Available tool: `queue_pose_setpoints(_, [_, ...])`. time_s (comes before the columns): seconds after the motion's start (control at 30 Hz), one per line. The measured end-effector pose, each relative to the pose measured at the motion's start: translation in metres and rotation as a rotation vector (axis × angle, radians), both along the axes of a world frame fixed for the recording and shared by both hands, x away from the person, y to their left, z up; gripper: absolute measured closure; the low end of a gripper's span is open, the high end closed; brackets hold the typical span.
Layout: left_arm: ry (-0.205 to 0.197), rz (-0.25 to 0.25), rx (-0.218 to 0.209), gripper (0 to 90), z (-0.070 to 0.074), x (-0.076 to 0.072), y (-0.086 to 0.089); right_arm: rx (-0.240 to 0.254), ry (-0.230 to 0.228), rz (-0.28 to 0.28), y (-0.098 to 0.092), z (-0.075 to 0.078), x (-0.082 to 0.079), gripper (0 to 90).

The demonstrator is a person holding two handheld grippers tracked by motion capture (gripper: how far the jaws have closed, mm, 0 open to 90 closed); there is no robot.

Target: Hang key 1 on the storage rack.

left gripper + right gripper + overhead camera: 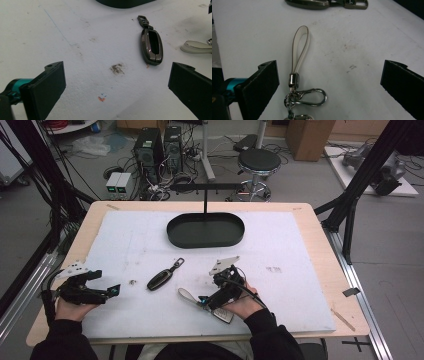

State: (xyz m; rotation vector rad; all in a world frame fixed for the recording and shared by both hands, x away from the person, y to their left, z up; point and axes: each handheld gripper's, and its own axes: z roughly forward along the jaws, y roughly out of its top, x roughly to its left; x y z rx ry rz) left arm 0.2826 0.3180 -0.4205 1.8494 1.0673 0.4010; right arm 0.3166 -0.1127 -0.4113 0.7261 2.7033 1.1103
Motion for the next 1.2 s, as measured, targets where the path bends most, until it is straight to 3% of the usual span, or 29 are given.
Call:
queue_pose_setpoints(0.43, [0.004,-0.003,0.002,1.8,-0.001,0.001,0.000,-0.059,0.023,0.061,0.022,-0.013,-0.007,9.5])
queue_pose_setpoints(0.53, [0.005,-0.005,0.003,1.8,-0.001,0.001,0.000,-0.078,0.036,0.085,0.028,-0.015,-0.010,21.4])
queue_pose_setpoints(0.6, [0.005,-0.005,0.003,1.8,-0.001,0.001,0.000,-0.081,0.040,0.091,0.029,-0.016,-0.011,24.6])
queue_pose_setpoints(0.67, [0.005,-0.005,0.003,1.8,-0.001,0.001,0.000,-0.083,0.068,0.134,0.033,-0.019,-0.011,33.8])
queue_pose_setpoints(0.7, [0.005,-0.005,0.005,1.8,-0.001,0.001,0.000,-0.083,0.068,0.134,0.033,-0.019,-0.011,33.8])
queue_pose_setpoints(0.8, [0.008,-0.004,0.000,1.8,-0.001,0.001,0.000,-0.107,0.051,0.143,0.037,-0.021,-0.013,49.7])
queue_pose_setpoints(0.83, [0.009,-0.005,-0.001,1.8,-0.001,0.001,0.000,-0.107,0.051,0.143,0.037,-0.021,-0.013,49.7])
queue_pose_setpoints(0.87, [0.010,-0.006,-0.003,1.8,-0.001,0.001,0.000,-0.124,0.030,0.130,0.038,-0.022,-0.014,58.4])
queue_pose_setpoints(0.9, [0.010,-0.005,-0.006,1.8,-0.002,0.001,0.000,-0.124,0.030,0.130,0.038,-0.022,-0.014,58.4])
queue_pose_setpoints(0.93, [0.009,-0.006,-0.005,1.8,-0.002,0.001,0.000,-0.129,0.025,0.121,0.038,-0.021,-0.014,64.0])
queue_pose_setpoints(0.97, [0.009,-0.005,-0.006,1.8,-0.001,0.001,0.000,-0.126,0.027,0.130,0.036,-0.021,-0.014,75.0])
queue_pose_setpoints(1.0, [0.009,-0.004,-0.006,1.8,-0.001,0.001,0.000,-0.126,0.027,0.138,0.037,-0.021,-0.015,79.5])
queue_pose_setpoints(1.2, [0.010,-0.005,-0.001,1.8,-0.002,0.001,0.000,-0.127,0.015,0.138,0.038,-0.020,-0.017,82.5])
